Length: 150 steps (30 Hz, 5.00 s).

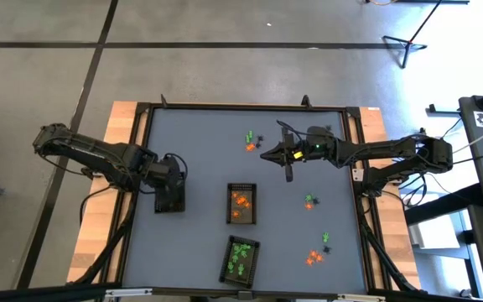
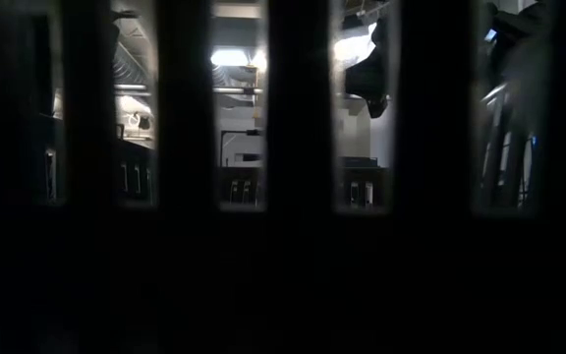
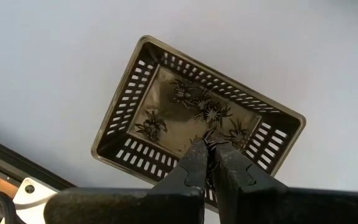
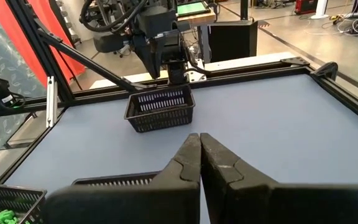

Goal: Sort Halloween decoration
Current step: Put the black spider toy into the top left black basket

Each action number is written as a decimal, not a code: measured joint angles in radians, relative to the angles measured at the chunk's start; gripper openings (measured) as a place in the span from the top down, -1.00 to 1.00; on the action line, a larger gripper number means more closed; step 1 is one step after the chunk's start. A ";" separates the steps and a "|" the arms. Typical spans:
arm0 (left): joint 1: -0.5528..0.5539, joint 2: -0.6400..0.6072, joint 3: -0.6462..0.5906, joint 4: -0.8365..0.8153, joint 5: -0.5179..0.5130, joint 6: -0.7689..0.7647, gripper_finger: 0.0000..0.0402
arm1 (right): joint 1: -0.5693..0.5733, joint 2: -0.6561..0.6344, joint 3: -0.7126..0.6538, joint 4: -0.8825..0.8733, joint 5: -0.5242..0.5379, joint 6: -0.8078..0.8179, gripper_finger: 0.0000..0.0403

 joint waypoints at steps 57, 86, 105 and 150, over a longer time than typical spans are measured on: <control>0.000 0.000 0.000 0.090 0.060 0.077 0.33 | -0.207 -0.001 0.289 -1.042 0.466 0.044 1.00; 0.000 0.000 0.000 0.090 0.060 0.077 0.33 | -0.747 0.282 0.343 -1.273 0.465 0.060 -0.01; 0.000 0.000 0.000 0.090 0.060 0.077 0.33 | -0.774 0.325 0.350 -1.270 0.511 0.167 0.57; 0.000 0.000 0.000 0.090 0.060 0.077 0.33 | -0.687 0.426 0.428 -1.382 0.501 0.051 1.00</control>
